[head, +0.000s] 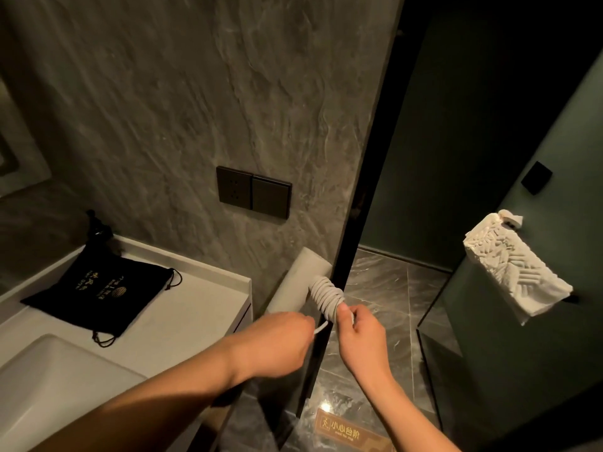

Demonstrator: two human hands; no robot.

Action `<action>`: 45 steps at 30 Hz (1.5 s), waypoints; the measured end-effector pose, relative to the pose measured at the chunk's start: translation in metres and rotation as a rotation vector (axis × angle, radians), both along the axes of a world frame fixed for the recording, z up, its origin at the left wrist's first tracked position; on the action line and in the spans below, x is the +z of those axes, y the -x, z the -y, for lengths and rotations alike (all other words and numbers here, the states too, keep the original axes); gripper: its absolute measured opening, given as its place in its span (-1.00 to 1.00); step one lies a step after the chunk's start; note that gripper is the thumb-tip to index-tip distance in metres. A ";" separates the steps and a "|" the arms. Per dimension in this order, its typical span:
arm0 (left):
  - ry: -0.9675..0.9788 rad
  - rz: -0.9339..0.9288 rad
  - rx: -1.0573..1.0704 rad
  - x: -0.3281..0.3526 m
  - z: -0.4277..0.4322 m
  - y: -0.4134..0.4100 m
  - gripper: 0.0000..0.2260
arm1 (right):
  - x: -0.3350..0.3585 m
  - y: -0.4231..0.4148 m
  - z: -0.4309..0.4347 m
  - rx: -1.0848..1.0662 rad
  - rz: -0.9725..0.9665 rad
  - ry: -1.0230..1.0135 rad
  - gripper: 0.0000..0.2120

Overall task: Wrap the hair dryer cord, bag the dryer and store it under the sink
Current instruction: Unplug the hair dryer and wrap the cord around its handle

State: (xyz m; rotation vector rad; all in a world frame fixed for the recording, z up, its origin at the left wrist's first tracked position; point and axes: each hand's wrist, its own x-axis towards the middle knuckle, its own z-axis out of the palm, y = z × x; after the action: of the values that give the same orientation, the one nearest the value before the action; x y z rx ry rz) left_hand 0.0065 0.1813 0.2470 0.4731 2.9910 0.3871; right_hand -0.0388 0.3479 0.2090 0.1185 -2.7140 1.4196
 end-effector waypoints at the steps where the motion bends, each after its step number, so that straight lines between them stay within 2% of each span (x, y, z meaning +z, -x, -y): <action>1: 0.092 -0.071 -0.041 0.011 0.000 0.000 -0.85 | -0.002 -0.001 0.001 0.020 -0.014 -0.039 -0.69; 5: 0.354 -0.256 -0.204 0.049 0.009 0.019 -0.71 | -0.002 -0.003 -0.002 0.173 -0.068 -0.189 -0.69; 8: 0.437 -0.276 -0.338 0.065 0.017 0.037 -0.62 | 0.008 -0.003 -0.009 0.323 -0.066 -0.200 -0.70; 10: 0.436 -0.234 -0.388 0.073 0.020 0.045 -0.56 | 0.014 -0.003 -0.012 0.438 -0.029 -0.160 -0.69; 12: 0.395 -0.097 -0.390 0.077 0.020 0.053 -0.56 | 0.020 -0.006 -0.015 0.571 0.047 -0.070 -0.66; 15: 0.137 0.237 -0.396 0.079 0.021 0.064 -0.60 | 0.024 -0.010 -0.018 0.709 0.157 0.043 -0.62; 17: -0.053 0.431 -0.383 0.074 0.027 0.070 -0.71 | 0.026 -0.011 -0.022 0.753 0.203 0.116 -0.55; 20: -0.422 0.619 -0.296 0.053 0.042 0.068 -0.80 | 0.027 -0.013 -0.026 0.765 0.266 0.311 -0.51; 23: -0.753 0.618 -0.188 0.026 0.051 0.060 -0.73 | 0.021 -0.015 -0.028 0.726 0.342 0.499 -0.37; 24: -0.816 0.586 -0.111 0.013 0.051 0.056 -0.58 | 0.018 -0.016 -0.028 0.703 0.359 0.541 -0.33; 25: -0.878 0.548 -0.008 0.000 0.049 0.051 -0.34 | 0.016 -0.016 -0.029 0.673 0.376 0.580 -0.32; 26: -1.013 0.522 0.077 -0.017 0.047 0.046 -0.14 | 0.015 -0.017 -0.029 0.642 0.392 0.618 -0.32; 27: -1.213 0.520 0.131 -0.036 0.042 0.039 -0.12 | 0.015 -0.017 -0.029 0.611 0.406 0.657 -0.36; 29: -1.668 0.506 0.210 -0.066 0.023 0.023 -0.38 | 0.014 -0.018 -0.030 0.552 0.430 0.738 -0.47; 30: -1.866 0.494 0.231 -0.074 0.012 0.015 -0.43 | 0.013 -0.018 -0.029 0.518 0.443 0.771 -0.53; 31: -1.983 0.473 0.243 -0.076 0.003 0.006 -0.44 | 0.011 -0.018 -0.028 0.478 0.454 0.801 -0.58; 33: -2.100 0.424 0.268 -0.081 -0.009 -0.002 -0.42 | 0.004 -0.019 -0.024 0.390 0.478 0.842 -0.65; 36: -2.189 0.348 0.264 -0.073 -0.019 -0.009 -0.29 | -0.005 -0.023 -0.019 0.300 0.454 0.814 -0.62; 40: -2.043 0.127 0.480 -0.073 -0.037 -0.013 -0.53 | -0.018 -0.027 -0.012 0.320 0.302 0.660 -0.49; 43: -1.977 0.116 0.630 -0.083 -0.034 -0.012 -0.68 | -0.030 -0.023 -0.010 0.364 0.303 0.515 -0.66; 45: -2.004 0.147 0.736 -0.087 -0.027 -0.014 -0.65 | -0.033 -0.016 -0.010 0.453 0.385 0.487 -0.69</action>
State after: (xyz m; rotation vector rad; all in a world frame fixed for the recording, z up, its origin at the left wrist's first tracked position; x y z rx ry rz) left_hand 0.0205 0.2086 0.1598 -0.6385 1.3633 2.9503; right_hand -0.0224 0.3580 0.1759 0.4996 -2.6142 2.4139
